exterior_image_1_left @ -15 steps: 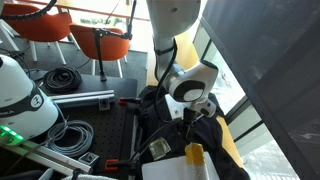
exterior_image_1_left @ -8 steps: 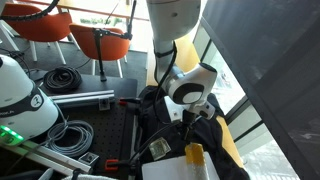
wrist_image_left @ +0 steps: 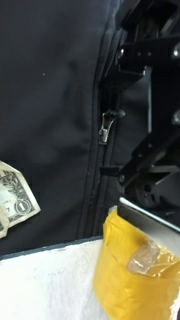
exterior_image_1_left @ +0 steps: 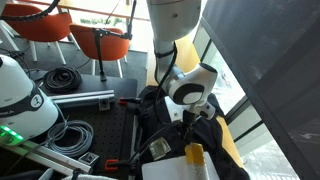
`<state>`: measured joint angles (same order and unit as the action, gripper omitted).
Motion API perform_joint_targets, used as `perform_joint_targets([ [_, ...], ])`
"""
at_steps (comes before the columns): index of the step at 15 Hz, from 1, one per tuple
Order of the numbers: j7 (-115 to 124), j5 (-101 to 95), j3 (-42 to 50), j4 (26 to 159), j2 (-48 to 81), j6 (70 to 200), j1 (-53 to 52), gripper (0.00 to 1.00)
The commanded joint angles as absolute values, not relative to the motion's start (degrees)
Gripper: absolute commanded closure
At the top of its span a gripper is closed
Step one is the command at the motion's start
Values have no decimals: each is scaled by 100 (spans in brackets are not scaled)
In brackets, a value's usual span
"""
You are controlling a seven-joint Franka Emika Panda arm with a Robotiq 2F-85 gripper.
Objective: Pull the zipper closed on the jumper
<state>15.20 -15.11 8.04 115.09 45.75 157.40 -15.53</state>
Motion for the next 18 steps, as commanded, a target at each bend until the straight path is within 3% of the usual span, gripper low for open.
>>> perform_joint_targets([
  [1, 1379, -1407, 792, 11422, 4653, 15758, -1528, 55],
  [7, 1365, -1419, 771, 11449, 4634, 15777, -1546, 100],
  [18, 1285, -1602, 841, 11635, 4429, 15877, -1817, 98],
])
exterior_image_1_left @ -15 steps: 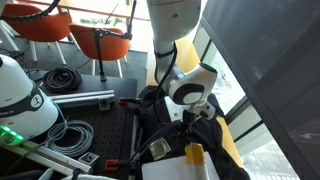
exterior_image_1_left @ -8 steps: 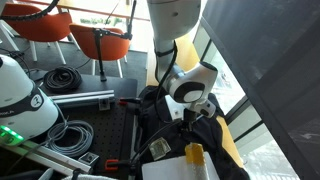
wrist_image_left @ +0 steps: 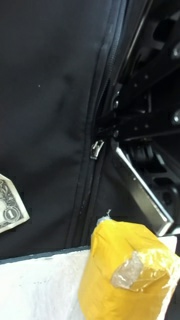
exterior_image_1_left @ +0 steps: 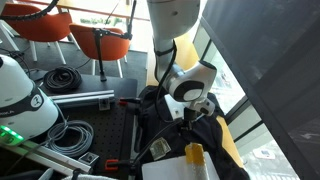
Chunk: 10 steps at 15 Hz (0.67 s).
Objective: Pull the zipper closed on the jumper
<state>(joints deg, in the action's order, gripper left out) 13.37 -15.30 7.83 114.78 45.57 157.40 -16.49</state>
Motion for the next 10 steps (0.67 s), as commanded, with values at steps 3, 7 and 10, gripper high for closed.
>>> perform_joint_targets([
  [3, 1324, -1730, 918, 11648, 4403, 15881, -2028, 98],
  [7, 1388, -1952, 1014, 11618, 4404, 15841, -2301, 98],
  [10, 1446, -2088, 1069, 11606, 4415, 15830, -2492, 98],
])
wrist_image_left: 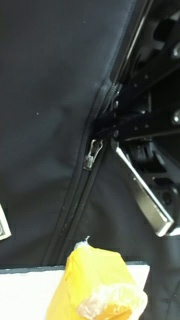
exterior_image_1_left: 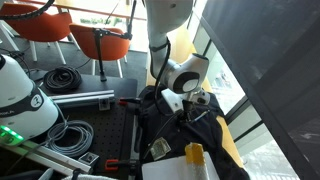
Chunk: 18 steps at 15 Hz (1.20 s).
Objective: Pull the zipper closed on the jumper
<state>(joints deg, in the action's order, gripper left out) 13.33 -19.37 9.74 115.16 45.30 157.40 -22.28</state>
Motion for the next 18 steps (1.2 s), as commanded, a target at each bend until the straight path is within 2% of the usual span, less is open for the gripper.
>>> perform_joint_targets([
  [1, 1460, -2130, 1088, 11597, 4412, 15819, -2550, 98],
  [18, 1666, -2345, 1112, 11125, 4514, 15650, -3427, 98],
])
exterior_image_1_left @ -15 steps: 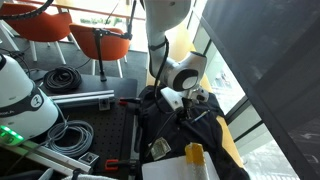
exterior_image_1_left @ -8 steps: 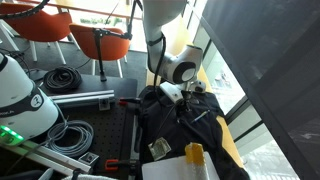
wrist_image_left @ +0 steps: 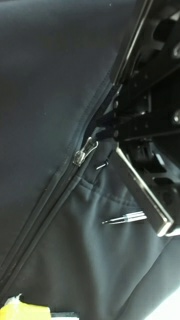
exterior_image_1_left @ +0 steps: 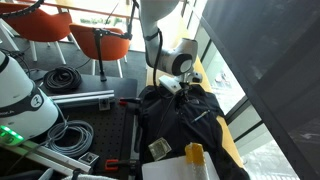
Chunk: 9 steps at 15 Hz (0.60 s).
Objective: Pull the zipper closed on the jumper
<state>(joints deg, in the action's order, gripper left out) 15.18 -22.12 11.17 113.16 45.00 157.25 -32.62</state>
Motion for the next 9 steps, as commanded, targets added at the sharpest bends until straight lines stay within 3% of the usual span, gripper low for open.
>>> perform_joint_targets([
  [1, 1652, -2332, 1095, 11080, 4516, 15614, -3450, 98],
  [9, 1594, -2249, 826, 10617, 4722, 15327, -3600, 98],
])
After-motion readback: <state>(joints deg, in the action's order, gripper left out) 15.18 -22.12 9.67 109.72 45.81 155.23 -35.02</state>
